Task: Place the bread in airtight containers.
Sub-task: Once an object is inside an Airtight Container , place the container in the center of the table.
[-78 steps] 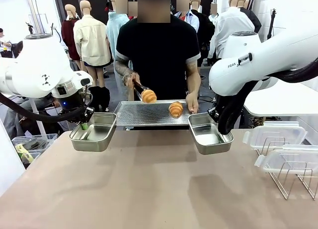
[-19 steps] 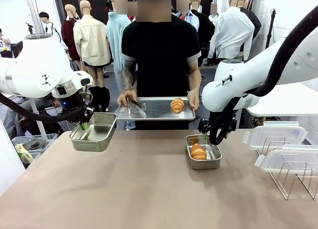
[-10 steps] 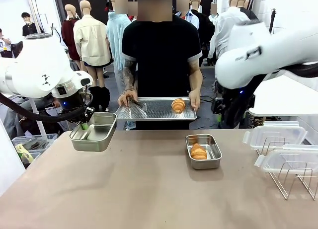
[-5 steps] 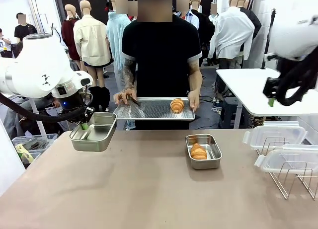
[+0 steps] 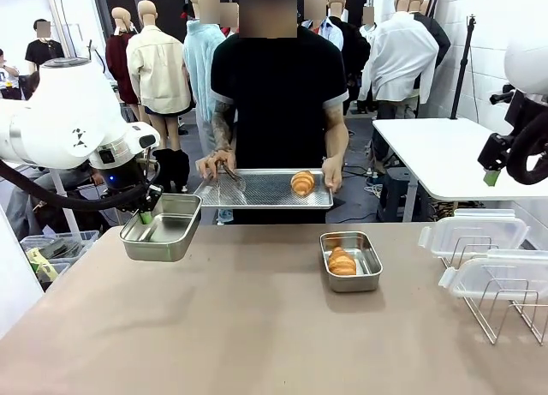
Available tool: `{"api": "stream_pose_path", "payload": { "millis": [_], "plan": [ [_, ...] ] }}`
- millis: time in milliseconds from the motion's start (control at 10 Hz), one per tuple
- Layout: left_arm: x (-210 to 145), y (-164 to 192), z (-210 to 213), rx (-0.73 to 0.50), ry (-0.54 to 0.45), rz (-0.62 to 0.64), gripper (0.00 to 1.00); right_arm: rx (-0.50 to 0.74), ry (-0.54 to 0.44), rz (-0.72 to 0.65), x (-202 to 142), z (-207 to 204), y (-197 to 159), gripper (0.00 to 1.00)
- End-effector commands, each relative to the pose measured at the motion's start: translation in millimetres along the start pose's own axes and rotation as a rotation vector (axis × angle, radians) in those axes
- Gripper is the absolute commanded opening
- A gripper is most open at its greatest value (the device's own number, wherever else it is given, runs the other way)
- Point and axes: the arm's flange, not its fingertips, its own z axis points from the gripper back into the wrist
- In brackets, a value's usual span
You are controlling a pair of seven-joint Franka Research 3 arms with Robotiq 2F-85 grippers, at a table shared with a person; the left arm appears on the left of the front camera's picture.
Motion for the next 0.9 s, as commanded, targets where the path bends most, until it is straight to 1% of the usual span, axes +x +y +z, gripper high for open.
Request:
{"api": "stream_pose_path", "payload": {
  "millis": [0,800],
  "plan": [
    [0.1,2.0,1.5,0.001,-0.023,-0.003,0.00,-0.022,0.009,-0.015,3.0,1.8,3.1,1.00],
    [0.1,2.0,1.5,0.001,-0.023,-0.003,0.00,-0.022,0.009,-0.015,3.0,1.8,3.1,1.00]
  ]
}}
